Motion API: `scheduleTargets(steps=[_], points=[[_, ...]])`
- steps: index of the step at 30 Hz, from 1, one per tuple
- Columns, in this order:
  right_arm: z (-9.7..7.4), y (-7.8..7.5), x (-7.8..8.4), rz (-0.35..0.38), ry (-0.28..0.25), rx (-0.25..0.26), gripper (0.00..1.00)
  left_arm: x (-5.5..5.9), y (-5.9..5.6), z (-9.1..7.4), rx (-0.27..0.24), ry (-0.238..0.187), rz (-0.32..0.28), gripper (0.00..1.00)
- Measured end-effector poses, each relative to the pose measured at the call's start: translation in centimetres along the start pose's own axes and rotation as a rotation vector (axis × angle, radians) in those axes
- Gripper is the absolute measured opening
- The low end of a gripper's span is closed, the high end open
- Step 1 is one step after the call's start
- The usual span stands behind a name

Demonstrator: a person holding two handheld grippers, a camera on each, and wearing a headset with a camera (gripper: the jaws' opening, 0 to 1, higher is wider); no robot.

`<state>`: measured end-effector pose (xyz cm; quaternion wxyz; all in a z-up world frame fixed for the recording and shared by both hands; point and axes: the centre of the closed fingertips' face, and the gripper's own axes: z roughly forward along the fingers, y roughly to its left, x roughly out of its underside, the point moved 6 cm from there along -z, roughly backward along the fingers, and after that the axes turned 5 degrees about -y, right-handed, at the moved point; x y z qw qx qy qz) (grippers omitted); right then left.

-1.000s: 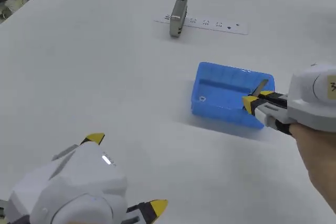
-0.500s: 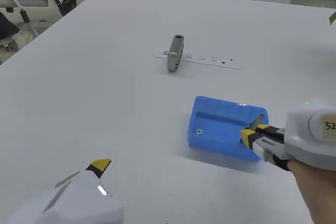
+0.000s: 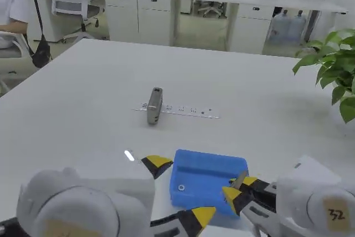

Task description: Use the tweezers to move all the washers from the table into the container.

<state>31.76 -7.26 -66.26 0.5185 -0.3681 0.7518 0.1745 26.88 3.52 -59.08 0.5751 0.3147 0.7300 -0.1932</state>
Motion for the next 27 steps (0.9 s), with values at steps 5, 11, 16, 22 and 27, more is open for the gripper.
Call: scheduleTargets(steps=[5,11,16,22,27], points=[[-1.3,1.2,0.9,-0.03,0.025,0.001,0.05,0.1,-1.8,1.4,0.114,0.07,0.012,0.43],[-2.1,3.0,2.2,-0.098,0.061,-0.023,0.05,1.1,-3.9,2.7,0.227,0.122,0.015,0.34],[-2.5,4.3,3.2,-0.131,0.085,-0.057,0.05,2.7,-4.8,3.1,0.285,0.19,0.047,0.19],[-2.4,4.6,4.8,-0.137,0.124,-0.073,0.05,3.6,-5.3,3.4,0.316,0.211,0.064,0.02],[-2.3,4.7,5.5,-0.188,0.152,-0.09,0.05,4.6,-5.5,3.5,0.348,0.255,0.115,0.0]])
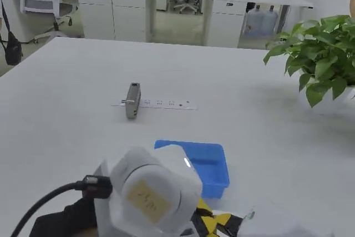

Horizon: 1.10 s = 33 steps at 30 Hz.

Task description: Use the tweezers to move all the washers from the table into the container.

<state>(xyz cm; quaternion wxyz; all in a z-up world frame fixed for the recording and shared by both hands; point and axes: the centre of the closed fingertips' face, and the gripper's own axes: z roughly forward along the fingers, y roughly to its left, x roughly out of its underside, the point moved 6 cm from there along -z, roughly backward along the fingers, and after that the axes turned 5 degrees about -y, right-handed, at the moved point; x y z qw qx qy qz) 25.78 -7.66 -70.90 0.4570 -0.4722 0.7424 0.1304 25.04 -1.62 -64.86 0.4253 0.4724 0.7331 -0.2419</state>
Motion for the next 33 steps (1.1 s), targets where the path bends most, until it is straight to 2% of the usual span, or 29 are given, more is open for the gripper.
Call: scheduleTargets(steps=[3,6,8,10,13,14,15,17,19,21,24,25,28,31,33], points=[[0.3,0.1,0.4,-0.048,0.023,-0.001,0.05,0.3,-0.3,0.4,0.016,0.008,0.013,0.0],[0.5,0.2,1.0,-0.079,0.051,-0.003,0.05,1.0,-0.3,0.7,0.017,0.042,0.092,0.0],[0.4,0.3,1.3,-0.077,0.05,-0.006,0.06,1.8,-0.2,1.0,0.034,0.054,0.112,0.0],[0.3,0.4,1.5,-0.037,0.044,-0.02,0.07,2.6,-0.1,1.2,0.049,0.06,0.123,0.0],[0.0,0.8,1.9,0.01,0.055,-0.051,0.15,4.5,-0.1,1.7,0.087,0.087,0.136,0.0],[-0.2,0.8,2.0,0.025,0.059,-0.048,0.17,4.7,-0.1,1.6,0.094,0.08,0.141,0.0],[-0.6,0.8,2.2,0.038,0.053,-0.044,0.2,4.7,0.0,1.4,0.094,0.045,0.138,0.0],[-1.7,0.9,2.3,0.105,0.05,-0.031,0.27,5.0,0.3,1.2,0.104,0.052,0.11,0.0],[-2.8,0.8,2.3,0.139,0.042,-0.028,0.3,5.8,0.8,0.8,0.114,0.091,0.113,0.0],[-3.9,0.5,2.4,0.169,0.038,0.003,0.32,6.7,1.2,0.5,0.121,0.117,0.111,0.0],[-5.2,0.2,2.4,0.215,0.032,0.029,0.34,8.2,1.4,0.6,0.146,0.165,0.157,0.0],[-5.6,0.0,2.4,0.226,0.027,0.041,0.35,8.9,1.5,0.9,0.157,0.196,0.186,0.0],[-6.4,-0.3,2.6,0.265,0.02,0.071,0.37,10.1,1.9,2.0,0.169,0.249,0.227,0.0],[-6.9,-0.5,2.9,0.321,0.013,0.09,0.38,10.8,1.8,3.0,0.198,0.279,0.231,0.0],[-7.1,-0.4,3.1,0.37,0.01,0.09,0.39,11.4,1.8,3.5,0.205,0.323,0.259,0.0]])
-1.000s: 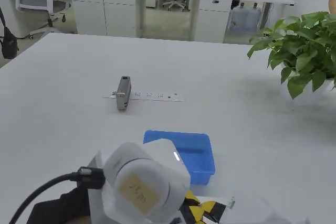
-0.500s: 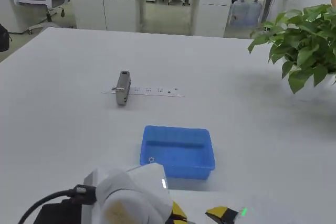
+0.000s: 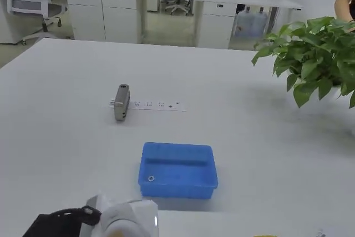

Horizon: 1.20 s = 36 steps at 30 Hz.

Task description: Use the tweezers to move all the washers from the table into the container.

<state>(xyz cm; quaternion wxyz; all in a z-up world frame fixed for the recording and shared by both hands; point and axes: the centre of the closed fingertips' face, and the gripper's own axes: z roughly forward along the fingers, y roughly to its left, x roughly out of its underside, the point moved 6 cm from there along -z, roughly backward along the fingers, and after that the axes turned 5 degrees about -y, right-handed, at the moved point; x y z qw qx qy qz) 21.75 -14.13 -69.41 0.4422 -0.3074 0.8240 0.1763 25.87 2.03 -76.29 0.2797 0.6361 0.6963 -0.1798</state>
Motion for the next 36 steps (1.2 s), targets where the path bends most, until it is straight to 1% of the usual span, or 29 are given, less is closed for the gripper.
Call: scheduleTargets(steps=[1,4,5,6,7,8,9,10,11,12,13,14,15,16,18,19,20,21,22,24,26,27,29,30,31,32,33,35,36], points=[[-0.1,0.0,0.0,0.006,-0.004,0.001,0.4,0.1,0.0,0.2,0.002,0.011,0.015,0.0],[-0.5,0.0,0.1,0.026,-0.013,0.008,0.41,0.1,-0.1,0.5,0.002,0.013,0.011,0.0],[-0.5,0.0,0.1,0.028,-0.013,0.009,0.42,0.2,-0.1,0.6,-0.004,0.018,0.01,0.0],[-0.6,0.0,0.1,0.034,-0.013,0.012,0.42,0.3,0.0,0.7,-0.026,0.024,0.011,0.0],[-0.6,0.0,0.1,0.038,-0.014,0.013,0.43,0.4,0.0,0.8,-0.028,0.025,0.01,0.0],[-0.6,0.0,0.1,0.042,-0.015,0.016,0.44,0.4,0.0,0.8,-0.033,0.027,0.001,0.0],[-0.6,0.0,0.1,0.043,-0.016,0.017,0.44,0.4,0.1,0.8,-0.049,0.018,-0.025,0.0],[-0.6,0.0,0.0,0.046,-0.021,0.019,0.45,0.2,0.0,0.8,-0.043,-0.002,-0.068,0.0],[-0.6,-0.1,-0.1,0.048,-0.024,0.022,0.46,0.0,0.1,0.7,-0.051,-0.019,-0.1,0.04],[-0.6,-0.2,-0.3,0.052,-0.031,0.027,0.46,-0.1,0.4,0.4,-0.077,-0.044,-0.13,0.08],[-0.5,-0.2,-0.4,0.056,-0.037,0.029,0.47,-0.2,0.5,0.1,-0.094,-0.055,-0.151,0.1],[-0.5,-0.3,-0.6,0.062,-0.043,0.031,0.47,-0.2,0.9,-0.4,-0.131,-0.08,-0.187,0.11],[-0.4,-0.4,-0.7,0.065,-0.046,0.033,0.48,-0.3,1.1,-0.8,-0.151,-0.105,-0.22,0.14],[-0.4,-0.5,-1.0,0.069,-0.051,0.034,0.49,-0.4,1.1,-1.6,-0.167,-0.138,-0.283,0.19],[-0.5,-0.6,-1.3,0.071,-0.058,0.038,0.51,-0.8,1.2,-2.7,-0.187,-0.202,-0.364,0.28],[-0.5,-0.8,-1.5,0.072,-0.065,0.041,0.52,-1.0,1.3,-3.6,-0.215,-0.246,-0.41,0.32],[-0.6,-0.9,-1.6,0.073,-0.068,0.042,0.52,-1.2,1.4,-4.2,-0.235,-0.27,-0.427,0.36],[-0.7,-1.1,-1.7,0.078,-0.071,0.045,0.53,-1.4,1.4,-5.1,-0.268,-0.298,-0.443,0.41],[-0.7,-1.2,-1.8,0.082,-0.076,0.045,0.53,-1.6,1.3,-5.7,-0.286,-0.317,-0.448,0.44],[-0.8,-1.4,-1.8,0.092,-0.08,0.046,0.54,-1.8,1.1,-6.9,-0.334,-0.345,-0.481,0.51],[-1.0,-1.5,-1.9,0.104,-0.087,0.05,0.56,-1.9,1.0,-7.9,-0.377,-0.367,-0.49,0.6],[-1.0,-1.6,-1.8,0.11,-0.086,0.05,0.57,-1.9,1.1,-8.5,-0.42,-0.381,-0.498,0.65],[-1.0,-1.6,-1.7,0.113,-0.082,0.05,0.58,-2.0,0.9,-9.0,-0.454,-0.404,-0.514,0.74],[-1.1,-1.6,-1.6,0.113,-0.08,0.051,0.58,-1.7,0.8,-9.4,-0.478,-0.397,-0.541,0.77],[-1.1,-1.6,-1.5,0.117,-0.08,0.053,0.59,-1.5,0.8,-9.6,-0.499,-0.4,-0.552,0.79],[-1.2,-1.6,-1.4,0.122,-0.082,0.054,0.6,-1.4,0.8,-10.0,-0.534,-0.417,-0.561,0.82],[-1.2,-1.7,-1.3,0.129,-0.084,0.056,0.61,-1.3,0.7,-10.2,-0.556,-0.426,-0.571,0.87],[-1.3,-1.7,-1.2,0.141,-0.088,0.059,0.62,-1.0,0.3,-10.8,-0.57,-0.431,-0.617,0.94],[-1.4,-1.8,-1.1,0.142,-0.09,0.064,0.64,-0.8,0.2,-11.3,-0.592,-0.435,-0.655,0.97]])
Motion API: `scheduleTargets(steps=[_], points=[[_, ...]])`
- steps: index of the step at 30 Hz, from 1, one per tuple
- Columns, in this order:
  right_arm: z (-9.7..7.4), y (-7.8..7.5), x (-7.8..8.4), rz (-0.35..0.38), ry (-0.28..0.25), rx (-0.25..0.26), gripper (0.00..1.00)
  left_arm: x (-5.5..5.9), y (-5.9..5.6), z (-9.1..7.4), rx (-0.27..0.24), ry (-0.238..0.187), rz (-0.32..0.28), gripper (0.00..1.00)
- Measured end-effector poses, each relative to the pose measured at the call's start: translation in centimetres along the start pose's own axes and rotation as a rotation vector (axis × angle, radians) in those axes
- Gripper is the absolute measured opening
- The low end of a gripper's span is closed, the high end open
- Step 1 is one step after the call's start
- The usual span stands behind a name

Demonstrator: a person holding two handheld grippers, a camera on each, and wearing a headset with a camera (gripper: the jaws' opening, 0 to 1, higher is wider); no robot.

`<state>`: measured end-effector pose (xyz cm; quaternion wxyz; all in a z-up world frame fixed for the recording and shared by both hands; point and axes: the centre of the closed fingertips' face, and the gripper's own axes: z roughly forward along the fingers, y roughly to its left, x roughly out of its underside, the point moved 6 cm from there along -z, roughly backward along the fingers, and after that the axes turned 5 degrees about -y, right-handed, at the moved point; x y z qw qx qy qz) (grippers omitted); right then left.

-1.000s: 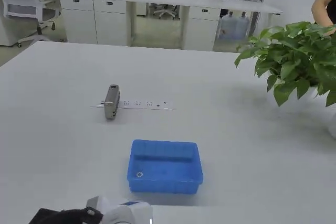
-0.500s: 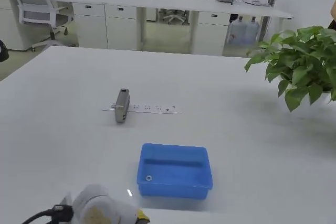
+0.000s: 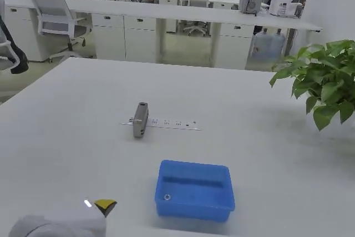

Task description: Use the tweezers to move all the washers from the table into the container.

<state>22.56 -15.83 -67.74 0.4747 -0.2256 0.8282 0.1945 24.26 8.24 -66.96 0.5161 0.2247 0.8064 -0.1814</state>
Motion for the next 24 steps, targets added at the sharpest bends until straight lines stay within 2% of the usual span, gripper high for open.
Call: scheduleTargets(steps=[4,8,12,18,20,24], points=[[-0.1,-0.2,0.2,0.013,-0.003,0.016,0.68,-0.6,0.6,-1.2,-0.058,-0.055,-0.078,0.99],[-0.1,-0.2,0.6,0.047,0.005,0.018,0.75,-0.7,0.9,-2.1,-0.103,-0.048,-0.096,0.99],[0.0,-0.3,0.8,0.054,0.013,0.03,0.8,-0.8,1.3,-2.6,-0.14,-0.077,-0.131,0.99],[0.1,-0.5,0.8,0.062,0.016,0.047,0.89,-0.9,1.5,-2.9,-0.166,-0.088,-0.122,0.99],[0.1,-0.7,0.8,0.063,0.014,0.057,0.93,-0.7,1.6,-2.9,-0.174,-0.074,-0.121,0.99],[0.1,-1.0,0.8,0.065,0.013,0.076,0.99,-0.7,1.8,-3.0,-0.188,-0.077,-0.114,0.99]])
